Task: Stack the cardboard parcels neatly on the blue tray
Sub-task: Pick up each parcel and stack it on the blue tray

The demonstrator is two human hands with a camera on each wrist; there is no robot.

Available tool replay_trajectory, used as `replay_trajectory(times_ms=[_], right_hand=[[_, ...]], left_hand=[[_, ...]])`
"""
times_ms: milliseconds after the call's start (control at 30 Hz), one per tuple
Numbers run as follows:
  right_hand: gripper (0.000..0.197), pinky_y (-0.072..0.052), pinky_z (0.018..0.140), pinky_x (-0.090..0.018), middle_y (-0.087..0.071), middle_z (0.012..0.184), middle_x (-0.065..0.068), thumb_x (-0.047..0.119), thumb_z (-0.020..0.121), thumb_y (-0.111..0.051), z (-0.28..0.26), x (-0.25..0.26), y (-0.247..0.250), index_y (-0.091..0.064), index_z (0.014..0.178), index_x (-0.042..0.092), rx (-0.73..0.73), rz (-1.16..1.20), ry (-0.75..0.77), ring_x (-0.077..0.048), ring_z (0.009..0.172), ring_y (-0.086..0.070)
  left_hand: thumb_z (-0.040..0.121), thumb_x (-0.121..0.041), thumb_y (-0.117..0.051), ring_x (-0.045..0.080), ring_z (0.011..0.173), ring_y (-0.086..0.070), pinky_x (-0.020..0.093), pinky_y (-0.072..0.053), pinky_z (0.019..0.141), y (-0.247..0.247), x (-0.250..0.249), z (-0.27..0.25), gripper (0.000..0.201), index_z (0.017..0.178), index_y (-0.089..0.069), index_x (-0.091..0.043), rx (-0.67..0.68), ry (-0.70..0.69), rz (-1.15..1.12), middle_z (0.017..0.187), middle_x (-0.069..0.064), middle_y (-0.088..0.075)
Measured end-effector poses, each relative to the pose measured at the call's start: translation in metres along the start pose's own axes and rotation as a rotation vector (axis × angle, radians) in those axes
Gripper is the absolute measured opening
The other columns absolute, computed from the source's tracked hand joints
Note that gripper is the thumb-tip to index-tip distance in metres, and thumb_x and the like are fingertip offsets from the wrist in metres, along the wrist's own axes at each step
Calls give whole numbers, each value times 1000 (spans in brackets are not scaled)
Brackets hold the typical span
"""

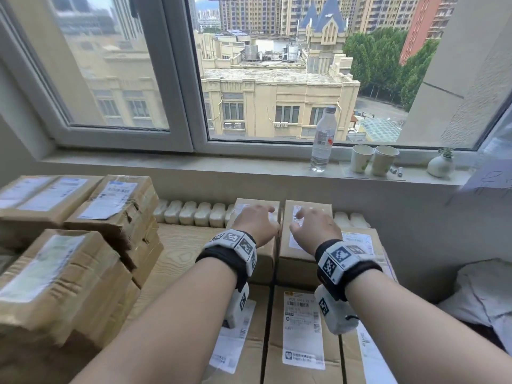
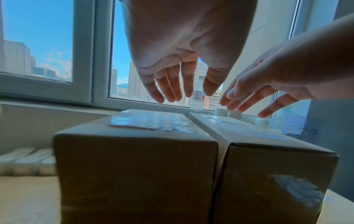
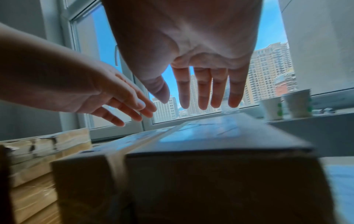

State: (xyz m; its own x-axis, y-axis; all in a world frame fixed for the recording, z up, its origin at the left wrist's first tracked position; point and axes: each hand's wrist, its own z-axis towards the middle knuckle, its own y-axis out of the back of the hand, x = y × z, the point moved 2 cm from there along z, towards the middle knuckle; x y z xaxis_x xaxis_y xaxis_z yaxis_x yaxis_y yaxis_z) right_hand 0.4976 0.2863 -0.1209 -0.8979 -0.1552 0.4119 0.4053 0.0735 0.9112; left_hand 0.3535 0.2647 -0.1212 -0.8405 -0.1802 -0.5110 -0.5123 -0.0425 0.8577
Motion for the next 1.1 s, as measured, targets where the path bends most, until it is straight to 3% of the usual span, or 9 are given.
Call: replay_trajectory(times_ms=[167,300,633,767,900,1100], right_hand=[[29,-52,89,-39,-67,112,-6,31,93,-50,-18,32,-15,-69,111,18,-13,8,66,-25,105,-59],[28,-48,80,-31,-67,110,-5,28,92,-48,-32,62,-22,-68,109,19,26,4,109,-25,100,-61],[23,-52,79,-35,-68,98,-5,29,90,-49,-90,173,-60,-69,92,18,101,17,205,-25,92,-63],[24,-44,76,-31,-68,99,-3,30,90,-49,-118,217,-83,-70,97,21,123,5,198,-23,90,-60],[23,-48,75,-31,-70,96,-5,29,90,-50,-146,257,-108,-70,93,19,152,13,193,-24,89,-62],[30,-42,78,-29,-68,109,-5,30,92,-50,-177,292,-145,-70,112,19,142,51,125,-21,89,-53]], left_hand=[[93,-27,-52,21,133,-45,36,-37,111,17,29,-26,44,136,-55,-21,-55,58,23,144,3,-51],[92,-26,-54,21,124,-53,37,-45,104,42,57,-50,41,132,-58,-22,-101,98,20,135,5,-57],[89,-24,-54,22,113,-59,36,-49,97,111,151,-124,35,122,-64,-20,-209,166,-48,125,4,-64],[90,-23,-54,24,112,-59,37,-49,97,142,198,-158,35,124,-63,-21,-241,170,-52,124,4,-64],[92,-23,-54,22,115,-59,35,-48,99,167,250,-192,32,122,-64,-21,-272,194,-104,125,3,-65],[92,-24,-55,23,119,-56,34,-45,101,193,325,-230,35,126,-61,-21,-306,276,-155,129,2,-62]])
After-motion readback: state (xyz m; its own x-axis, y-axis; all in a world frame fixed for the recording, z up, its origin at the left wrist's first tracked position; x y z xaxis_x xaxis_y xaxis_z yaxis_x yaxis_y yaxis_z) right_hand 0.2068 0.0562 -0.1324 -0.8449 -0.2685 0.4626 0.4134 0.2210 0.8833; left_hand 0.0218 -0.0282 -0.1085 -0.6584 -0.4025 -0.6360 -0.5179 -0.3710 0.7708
